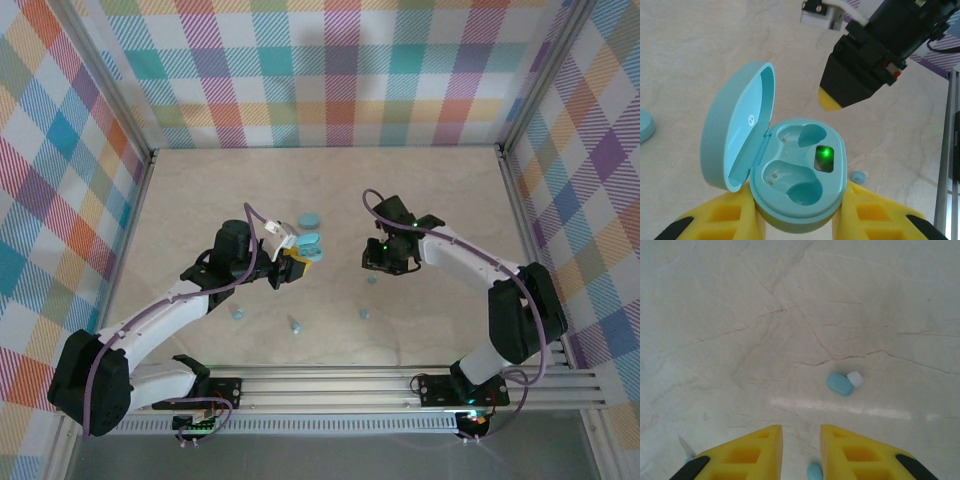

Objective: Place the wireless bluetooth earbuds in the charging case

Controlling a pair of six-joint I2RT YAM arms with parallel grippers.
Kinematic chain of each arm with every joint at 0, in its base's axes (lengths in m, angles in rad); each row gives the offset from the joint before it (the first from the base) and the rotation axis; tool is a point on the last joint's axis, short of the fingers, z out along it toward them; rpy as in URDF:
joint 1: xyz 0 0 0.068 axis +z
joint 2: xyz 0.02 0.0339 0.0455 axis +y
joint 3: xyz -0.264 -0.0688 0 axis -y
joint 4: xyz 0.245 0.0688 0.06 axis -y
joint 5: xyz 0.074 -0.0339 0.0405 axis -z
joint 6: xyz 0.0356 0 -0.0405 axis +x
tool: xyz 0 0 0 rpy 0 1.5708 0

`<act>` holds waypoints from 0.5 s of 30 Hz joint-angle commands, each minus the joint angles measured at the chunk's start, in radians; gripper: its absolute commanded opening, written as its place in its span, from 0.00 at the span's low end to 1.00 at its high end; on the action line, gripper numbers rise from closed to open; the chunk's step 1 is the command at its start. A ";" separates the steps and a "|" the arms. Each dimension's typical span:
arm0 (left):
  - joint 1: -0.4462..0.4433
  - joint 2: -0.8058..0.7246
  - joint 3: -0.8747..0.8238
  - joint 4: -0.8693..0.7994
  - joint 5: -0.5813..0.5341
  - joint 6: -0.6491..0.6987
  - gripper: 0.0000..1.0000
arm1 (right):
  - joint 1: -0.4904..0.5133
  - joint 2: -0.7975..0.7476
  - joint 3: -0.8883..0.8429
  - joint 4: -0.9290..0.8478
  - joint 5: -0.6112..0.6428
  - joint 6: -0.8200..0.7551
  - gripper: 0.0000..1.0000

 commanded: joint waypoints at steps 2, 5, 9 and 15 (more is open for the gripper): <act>0.008 -0.022 -0.024 0.011 0.010 0.027 0.12 | -0.004 0.065 -0.041 0.091 -0.057 0.068 0.27; 0.009 -0.033 -0.031 0.008 0.013 0.028 0.12 | -0.002 0.106 -0.028 0.106 -0.072 -0.004 0.27; 0.010 -0.046 -0.039 0.007 0.018 0.031 0.12 | 0.001 0.137 0.016 0.063 -0.044 -0.177 0.29; 0.010 -0.053 -0.036 0.005 0.017 0.033 0.12 | 0.020 0.137 0.072 -0.043 0.103 -0.409 0.28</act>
